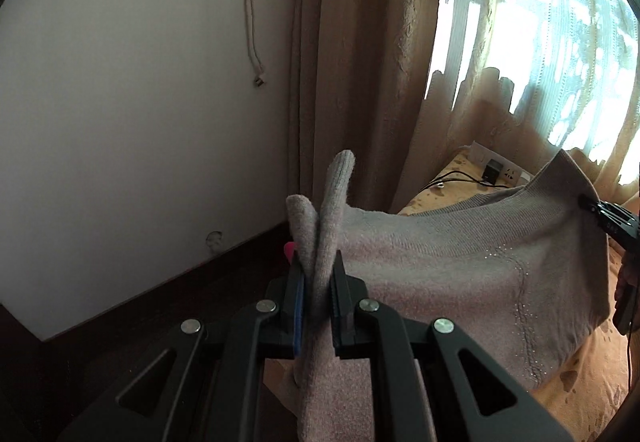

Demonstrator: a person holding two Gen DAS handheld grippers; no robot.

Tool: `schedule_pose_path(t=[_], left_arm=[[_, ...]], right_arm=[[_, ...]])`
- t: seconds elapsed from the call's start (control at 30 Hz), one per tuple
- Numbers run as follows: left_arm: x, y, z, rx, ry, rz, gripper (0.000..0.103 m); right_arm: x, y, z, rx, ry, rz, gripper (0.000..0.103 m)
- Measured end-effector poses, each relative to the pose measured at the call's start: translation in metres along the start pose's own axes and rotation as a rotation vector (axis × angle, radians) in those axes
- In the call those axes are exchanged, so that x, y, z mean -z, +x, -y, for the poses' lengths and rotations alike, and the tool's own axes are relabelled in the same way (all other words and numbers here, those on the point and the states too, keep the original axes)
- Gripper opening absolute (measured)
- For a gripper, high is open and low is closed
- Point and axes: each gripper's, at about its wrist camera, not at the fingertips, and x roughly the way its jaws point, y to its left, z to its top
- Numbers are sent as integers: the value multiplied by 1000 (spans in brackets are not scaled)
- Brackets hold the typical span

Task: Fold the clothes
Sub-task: 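Lift the sweater with both grippers and carry it toward the bed corner, then lower the sweater onto the bed and open both grippers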

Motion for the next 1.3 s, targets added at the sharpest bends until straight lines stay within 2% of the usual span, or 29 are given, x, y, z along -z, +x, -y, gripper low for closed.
schedule_pose_path(t=[0.2, 0.33, 0.37, 0.43, 0.47, 0.5, 0.53, 0.6, 0.67, 0.77, 0.87, 0.9, 0.97, 1.07, 1.13, 1.23, 1.27, 1.3], left_arm=[[12, 31, -10, -56, -33, -56, 17], [17, 41, -19, -85, -67, -77, 28], [18, 44, -22, -92, -75, -83, 38], [21, 49, -26, -107, -92, -93, 55], [22, 52, -28, -114, -101, -99, 62], [23, 55, -30, -122, -109, -104, 66], [25, 57, -33, -129, -118, -109, 72], [27, 63, -37, -143, -135, -120, 75], [29, 66, -41, -162, -154, -123, 76], [20, 41, -35, -223, -165, -9, 76], [14, 16, -19, -254, -133, 98, 77], [13, 12, -11, -227, -120, 115, 78], [13, 12, 7, -121, -85, 116, 79], [20, 33, 36, -7, -24, 50, 80], [26, 58, 50, -14, 10, -12, 80], [41, 94, 50, -21, -18, -121, 80], [46, 103, 49, -21, -26, -147, 80], [51, 101, 44, -16, -32, -137, 81]], right_arm=[[20, 32, 7, 3, 16, -69, 13], [36, 54, 9, -3, 4, -148, 14], [41, 60, 9, -5, 0, -170, 16], [48, 69, 11, -5, 3, -215, 32], [49, 71, 14, 0, 17, -228, 46], [50, 69, 18, 6, 38, -225, 56], [49, 67, 23, 13, 60, -220, 59], [47, 59, 34, 37, 103, -203, 71], [42, 48, 42, 68, 132, -173, 71], [32, 24, 42, 60, 152, -111, 71], [22, 7, 21, -13, 105, -62, 72], [21, 5, 11, -43, 84, -58, 73], [21, 7, -8, -98, 52, -67, 74], [30, 22, -26, -125, 28, -109, 74], [39, 38, -26, -116, 42, -157, 74], [57, 62, -14, -99, 73, -245, 74], [60, 67, -11, -116, 78, -261, 74], [63, 70, -10, -127, 80, -272, 75]])
